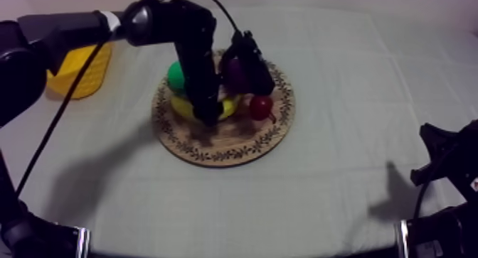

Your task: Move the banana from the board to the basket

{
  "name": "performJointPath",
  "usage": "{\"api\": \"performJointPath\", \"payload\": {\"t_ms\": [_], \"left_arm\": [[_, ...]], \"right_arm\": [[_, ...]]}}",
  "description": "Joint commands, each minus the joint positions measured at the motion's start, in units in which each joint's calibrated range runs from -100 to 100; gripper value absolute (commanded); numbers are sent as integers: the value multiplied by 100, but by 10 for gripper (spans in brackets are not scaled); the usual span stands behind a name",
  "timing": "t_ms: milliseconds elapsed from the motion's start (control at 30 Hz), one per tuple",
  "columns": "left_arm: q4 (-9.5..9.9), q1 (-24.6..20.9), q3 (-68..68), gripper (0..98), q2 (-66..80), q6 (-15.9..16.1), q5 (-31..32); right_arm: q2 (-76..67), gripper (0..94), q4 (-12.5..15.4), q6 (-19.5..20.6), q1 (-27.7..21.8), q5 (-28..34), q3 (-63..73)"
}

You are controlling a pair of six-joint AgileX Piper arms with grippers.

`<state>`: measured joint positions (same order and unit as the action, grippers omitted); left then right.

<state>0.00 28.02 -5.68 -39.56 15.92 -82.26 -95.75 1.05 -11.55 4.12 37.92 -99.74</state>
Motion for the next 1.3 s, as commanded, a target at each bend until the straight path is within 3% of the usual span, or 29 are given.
{"api": "performJointPath", "payload": {"t_ms": [0,467,867,1033,1267], "left_arm": [[12,-6,-105,616,-214,11,-3],[17,-34,-128,335,-450,-57,5],[176,172,145,304,713,-181,15],[304,335,-113,306,1307,-276,-309],[312,318,-478,324,1931,-351,-936]], "right_arm": [[-1,4,0,0,2,-2,-4],[-1,4,0,0,2,-2,-4],[-1,4,0,3,2,-2,-4],[-1,4,0,5,2,-2,-4],[-1,4,0,5,2,-2,-4]]}}
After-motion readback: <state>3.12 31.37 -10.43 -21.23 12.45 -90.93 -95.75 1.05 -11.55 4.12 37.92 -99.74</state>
